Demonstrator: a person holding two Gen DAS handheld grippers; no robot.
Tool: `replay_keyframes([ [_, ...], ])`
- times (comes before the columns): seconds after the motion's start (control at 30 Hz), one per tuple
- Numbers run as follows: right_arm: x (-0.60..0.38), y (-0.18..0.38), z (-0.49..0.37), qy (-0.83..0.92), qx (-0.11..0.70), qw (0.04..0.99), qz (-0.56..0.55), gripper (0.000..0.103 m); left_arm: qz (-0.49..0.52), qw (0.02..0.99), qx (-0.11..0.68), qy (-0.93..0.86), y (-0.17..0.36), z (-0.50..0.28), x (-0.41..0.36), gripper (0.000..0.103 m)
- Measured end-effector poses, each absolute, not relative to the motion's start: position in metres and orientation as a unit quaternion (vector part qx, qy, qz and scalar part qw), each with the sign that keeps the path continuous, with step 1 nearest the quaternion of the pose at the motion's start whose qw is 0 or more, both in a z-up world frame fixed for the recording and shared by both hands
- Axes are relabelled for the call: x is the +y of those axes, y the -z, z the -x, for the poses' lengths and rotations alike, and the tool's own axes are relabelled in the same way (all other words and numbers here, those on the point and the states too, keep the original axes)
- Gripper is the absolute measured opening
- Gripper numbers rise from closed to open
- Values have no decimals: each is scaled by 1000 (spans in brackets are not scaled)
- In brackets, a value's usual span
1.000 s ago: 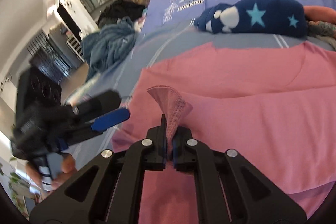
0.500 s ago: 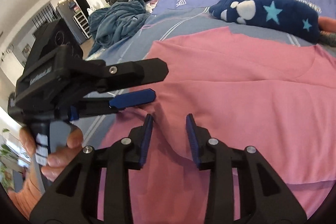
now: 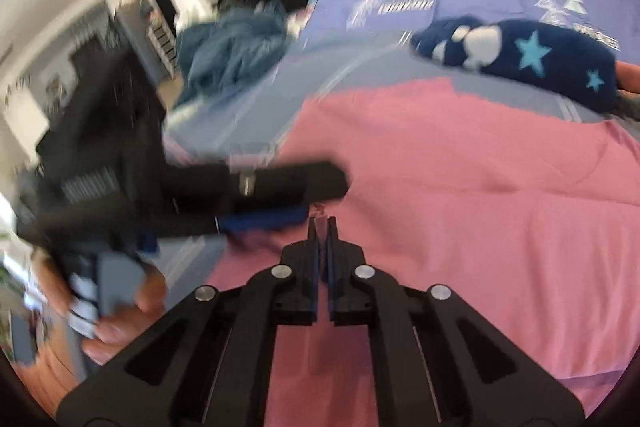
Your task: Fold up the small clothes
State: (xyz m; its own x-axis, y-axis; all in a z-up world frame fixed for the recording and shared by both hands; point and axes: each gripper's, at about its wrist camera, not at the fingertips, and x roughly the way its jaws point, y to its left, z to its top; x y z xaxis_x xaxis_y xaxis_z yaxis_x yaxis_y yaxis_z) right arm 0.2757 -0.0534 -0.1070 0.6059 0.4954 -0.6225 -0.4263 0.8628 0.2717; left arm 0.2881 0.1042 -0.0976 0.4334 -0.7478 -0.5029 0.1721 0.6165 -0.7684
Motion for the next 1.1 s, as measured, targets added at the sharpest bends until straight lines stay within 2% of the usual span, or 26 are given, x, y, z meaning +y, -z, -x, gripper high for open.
replay_keyframes([
  [0.2, -43, 102, -266, -286, 356, 889, -22, 3, 372, 743, 444, 335, 102, -289, 103, 75],
  [0.23, -40, 105, -265, -287, 359, 888, -16, 3, 372, 744, 442, 337, 101, -289, 102, 72],
  [0.3, -38, 111, -263, -287, 363, 886, -12, 4, 354, 755, 436, 338, 97, -288, 97, 39],
  [0.33, -39, 112, -262, -288, 364, 885, -15, 4, 337, 763, 437, 337, 95, -288, 94, 11],
  [0.37, -42, 113, -261, -290, 367, 884, -19, 8, 323, 771, 437, 331, 95, -287, 92, 0],
  [0.43, -51, 113, -257, -282, 369, 885, -19, 19, 312, 785, 431, 318, 93, -286, 91, 0],
  [0.47, -59, 112, -254, -273, 369, 888, -16, 32, 306, 794, 422, 312, 88, -283, 91, 0],
  [0.5, -67, 111, -252, -267, 366, 891, -15, 36, 303, 802, 412, 310, 84, -281, 93, 0],
  [0.7, -159, 107, -230, -170, 370, 912, -41, 36, 306, 840, 329, 304, 49, -262, 114, 0],
  [0.9, -251, 128, -214, -84, 393, 904, -145, 37, 306, 843, 358, 261, 64, -277, 118, 0],
  [1.03, -275, 123, -198, -48, 378, 913, -145, 38, 282, 851, 364, 252, 53, -285, 110, 0],
  [1.1, -285, 118, -189, -25, 365, 921, -134, 43, 264, 860, 352, 260, 35, -283, 106, 0],
])
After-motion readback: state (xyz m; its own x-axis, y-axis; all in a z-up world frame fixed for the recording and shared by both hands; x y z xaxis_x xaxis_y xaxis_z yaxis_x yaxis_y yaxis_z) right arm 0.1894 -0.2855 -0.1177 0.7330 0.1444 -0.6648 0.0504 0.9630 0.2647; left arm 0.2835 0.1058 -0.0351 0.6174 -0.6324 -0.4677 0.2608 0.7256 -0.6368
